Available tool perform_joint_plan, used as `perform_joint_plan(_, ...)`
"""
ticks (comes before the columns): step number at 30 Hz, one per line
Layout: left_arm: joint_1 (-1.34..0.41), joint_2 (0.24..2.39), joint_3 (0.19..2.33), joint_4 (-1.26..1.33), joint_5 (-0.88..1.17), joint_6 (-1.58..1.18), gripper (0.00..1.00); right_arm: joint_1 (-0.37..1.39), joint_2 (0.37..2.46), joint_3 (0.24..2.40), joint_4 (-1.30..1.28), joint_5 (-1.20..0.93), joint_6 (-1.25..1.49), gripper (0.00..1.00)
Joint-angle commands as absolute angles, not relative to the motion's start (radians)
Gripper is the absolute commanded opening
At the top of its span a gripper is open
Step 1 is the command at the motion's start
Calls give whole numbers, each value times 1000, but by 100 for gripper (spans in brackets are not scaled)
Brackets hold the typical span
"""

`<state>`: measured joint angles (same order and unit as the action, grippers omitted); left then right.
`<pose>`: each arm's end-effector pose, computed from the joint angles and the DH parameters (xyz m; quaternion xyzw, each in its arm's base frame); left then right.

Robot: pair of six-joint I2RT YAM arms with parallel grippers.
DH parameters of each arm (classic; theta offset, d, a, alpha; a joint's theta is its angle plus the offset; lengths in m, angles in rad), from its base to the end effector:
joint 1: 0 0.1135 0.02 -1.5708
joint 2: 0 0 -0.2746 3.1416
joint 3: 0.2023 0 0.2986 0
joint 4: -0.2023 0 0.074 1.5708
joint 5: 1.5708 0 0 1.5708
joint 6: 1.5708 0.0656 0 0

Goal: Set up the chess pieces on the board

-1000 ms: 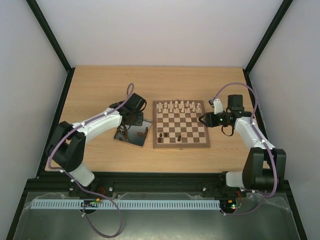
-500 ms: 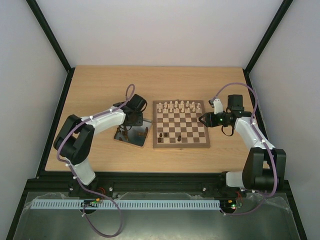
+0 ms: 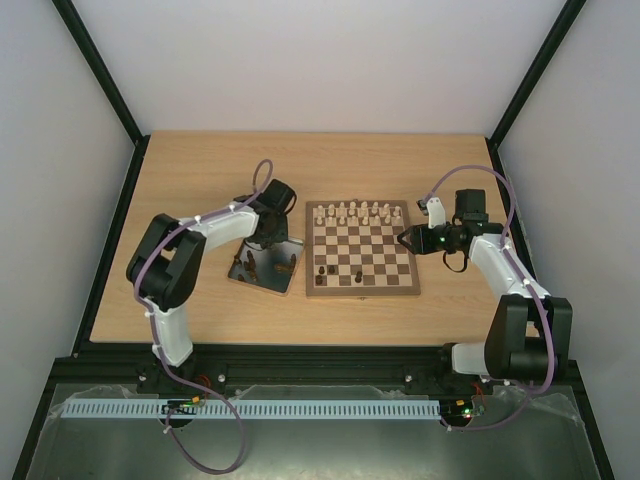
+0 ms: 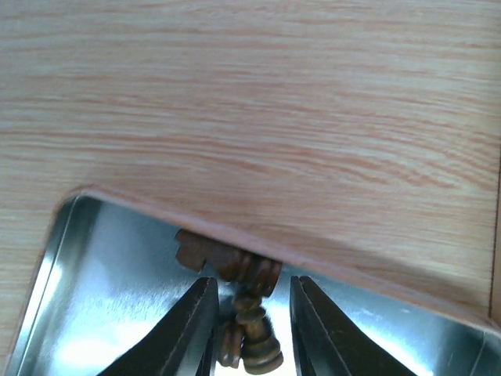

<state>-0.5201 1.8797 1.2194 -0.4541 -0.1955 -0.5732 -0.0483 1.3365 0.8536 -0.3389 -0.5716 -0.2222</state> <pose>0.3815 -0.2038 0.1189 -0.0478 0.9685 -0.0358 0.2417 0.3325 0.0195 0.2033 -0.1803 0.8806 0.2127 0.3831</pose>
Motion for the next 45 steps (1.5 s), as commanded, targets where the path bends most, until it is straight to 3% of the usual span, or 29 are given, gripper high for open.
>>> perform_joint_plan(1, -509, 1932, 1272, -459, -209, -569, 25, -45, 1349, 859, -392, -590, -239, 49)
perform_joint_plan(25, -535, 1857, 1108, -437, -127, -553, 25, -45, 1374, 866, -404, -593, -244, 49)
perform_joint_plan(34, -559, 1828, 1092, -398, -58, -533, 18, -45, 1381, 869, -410, -596, -245, 49)
perform_joint_plan(41, -578, 1774, 1088, -384, -69, -493, 5, -45, 1379, 869, -410, -597, -245, 49)
perform_joint_plan(45, -580, 1731, 1073, -385, -82, -483, 4, -45, 1379, 869, -411, -597, -245, 49)
